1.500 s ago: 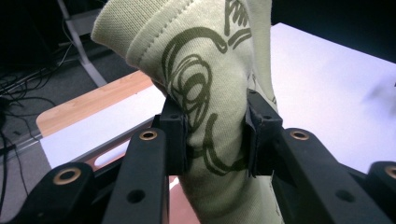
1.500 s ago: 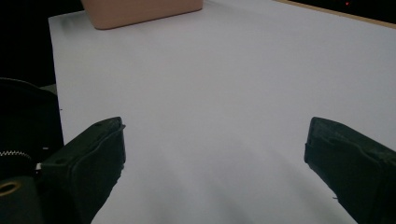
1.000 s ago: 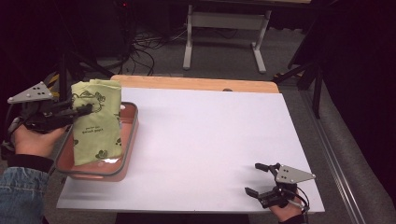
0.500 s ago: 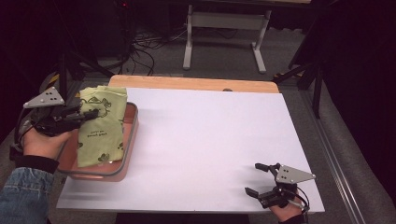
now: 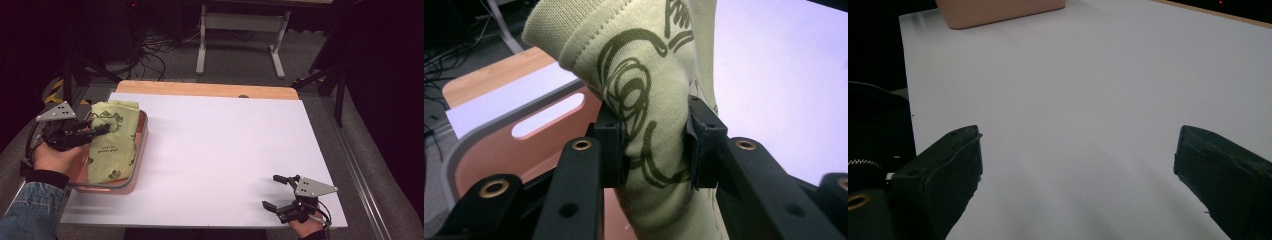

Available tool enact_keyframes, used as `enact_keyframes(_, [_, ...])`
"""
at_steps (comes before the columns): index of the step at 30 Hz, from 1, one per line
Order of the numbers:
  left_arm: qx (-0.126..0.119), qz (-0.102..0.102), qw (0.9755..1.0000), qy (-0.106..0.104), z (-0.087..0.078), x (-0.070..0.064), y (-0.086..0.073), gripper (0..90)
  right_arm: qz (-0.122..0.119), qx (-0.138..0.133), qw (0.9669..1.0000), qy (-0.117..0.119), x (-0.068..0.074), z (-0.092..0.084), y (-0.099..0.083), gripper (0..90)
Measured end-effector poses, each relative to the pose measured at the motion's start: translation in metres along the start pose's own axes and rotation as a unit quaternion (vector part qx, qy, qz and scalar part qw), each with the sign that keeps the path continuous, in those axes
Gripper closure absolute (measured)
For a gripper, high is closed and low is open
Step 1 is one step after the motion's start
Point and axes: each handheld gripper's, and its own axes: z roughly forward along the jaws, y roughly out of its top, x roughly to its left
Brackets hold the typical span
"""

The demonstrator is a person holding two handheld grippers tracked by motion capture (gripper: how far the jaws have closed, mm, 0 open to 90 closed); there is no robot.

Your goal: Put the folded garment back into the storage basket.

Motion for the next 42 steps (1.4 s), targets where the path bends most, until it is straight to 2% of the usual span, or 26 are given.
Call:
enact_keyframes(14, [0.008,-0.018,0.9998,-0.008,0.01,0.004,-0.013,65.7,0.0,0.001,1.0,0.0,0.0,0.0,0.0,5.9])
enact_keyframes(20, [0.022,-0.023,0.9994,-0.008,0.019,0.006,-0.014,65.3,0.0,0.001,1.0,0.0,0.0,0.0,0.0,6.0])
enact_keyframes(23, [0.026,-0.035,0.999,-0.012,0.023,0.008,-0.015,65.2,0.0,0.002,1.0,0.0,0.0,0.0,0.0,5.9])
enact_keyframes(25, [0.035,-0.048,0.9982,-0.007,0.028,0.011,-0.016,65.0,-0.002,0.001,1.0,-0.002,0.0,0.0,0.0,6.0])
enact_keyframes(30, [0.05,-0.057,0.9971,-0.007,0.036,0.013,-0.017,64.8,-0.001,0.002,1.0,-0.002,0.0,0.0,0.0,5.9])
enact_keyframes(33, [0.062,-0.062,0.9962,0.002,0.04,0.014,-0.017,64.4,-0.001,0.002,1.0,-0.001,0.0,0.0,0.0,5.9])
enact_keyframes(36, [0.07,-0.071,0.995,-0.001,0.043,0.017,-0.018,64.1,-0.001,0.002,1.0,-0.001,0.0,0.0,0.0,5.9])
enact_keyframes(40, [0.09,-0.084,0.9924,0.005,0.046,0.02,-0.019,63.7,-0.001,0.002,1.0,0.0,0.0,0.0,0.0,5.9])
enact_keyframes(42, [0.099,-0.098,0.9902,0.013,0.047,0.021,-0.019,63.3,-0.001,0.002,1.0,0.001,0.0,0.0,0.0,5.9])
